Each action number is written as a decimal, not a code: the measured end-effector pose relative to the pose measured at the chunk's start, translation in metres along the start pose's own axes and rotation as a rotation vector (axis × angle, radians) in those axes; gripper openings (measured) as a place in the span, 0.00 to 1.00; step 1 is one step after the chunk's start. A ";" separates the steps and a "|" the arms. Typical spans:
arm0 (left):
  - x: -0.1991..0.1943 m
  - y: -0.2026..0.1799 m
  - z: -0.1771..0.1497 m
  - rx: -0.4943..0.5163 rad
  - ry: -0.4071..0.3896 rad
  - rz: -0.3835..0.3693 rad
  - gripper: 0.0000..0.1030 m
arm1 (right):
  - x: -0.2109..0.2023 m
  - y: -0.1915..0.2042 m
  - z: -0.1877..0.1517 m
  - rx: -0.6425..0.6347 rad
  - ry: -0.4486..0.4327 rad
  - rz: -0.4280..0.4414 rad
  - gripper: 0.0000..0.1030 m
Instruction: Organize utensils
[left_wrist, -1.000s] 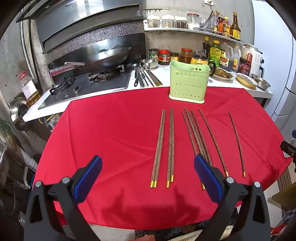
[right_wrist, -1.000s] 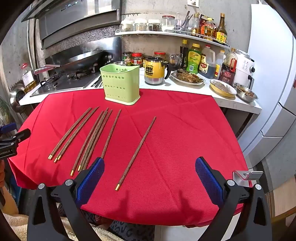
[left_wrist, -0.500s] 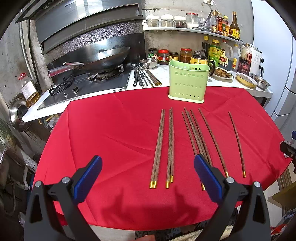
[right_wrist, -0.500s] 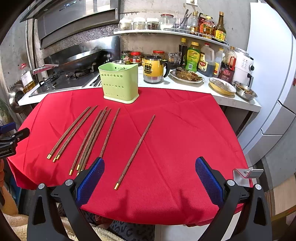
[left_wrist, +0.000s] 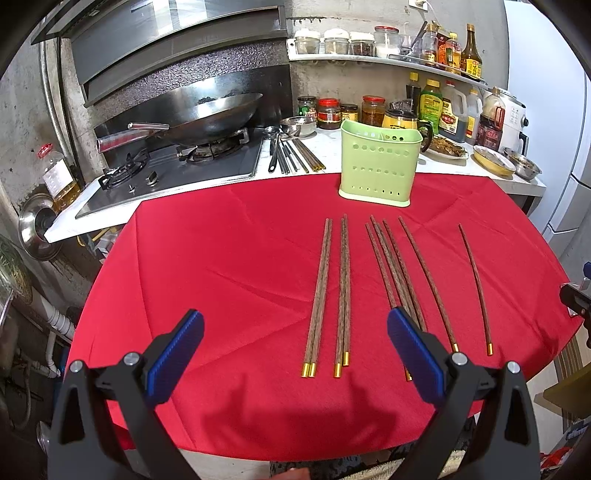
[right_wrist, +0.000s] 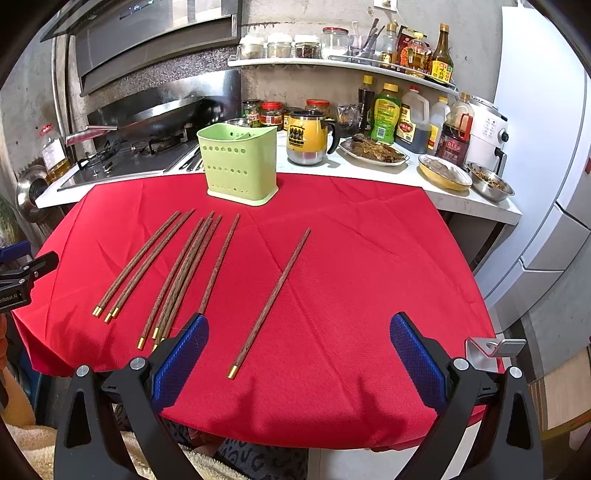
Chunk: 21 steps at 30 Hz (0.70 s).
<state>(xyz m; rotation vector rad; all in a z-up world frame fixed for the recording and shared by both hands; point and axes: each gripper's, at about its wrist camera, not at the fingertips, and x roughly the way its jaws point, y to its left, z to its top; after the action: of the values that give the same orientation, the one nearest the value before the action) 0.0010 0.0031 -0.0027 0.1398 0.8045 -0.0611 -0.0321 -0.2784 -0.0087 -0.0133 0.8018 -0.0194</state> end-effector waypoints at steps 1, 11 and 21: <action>0.000 0.000 0.000 -0.001 0.000 0.001 0.94 | 0.000 0.000 0.000 0.000 0.001 0.000 0.95; 0.003 0.007 0.003 -0.007 -0.001 -0.001 0.94 | 0.000 0.000 0.000 -0.001 -0.001 0.002 0.95; 0.002 0.006 0.003 -0.006 0.000 -0.001 0.94 | 0.000 0.002 0.003 -0.001 -0.002 -0.002 0.95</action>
<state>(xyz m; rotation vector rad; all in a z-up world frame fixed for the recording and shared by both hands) 0.0049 0.0085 -0.0016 0.1338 0.8049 -0.0598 -0.0302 -0.2765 -0.0066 -0.0152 0.7993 -0.0208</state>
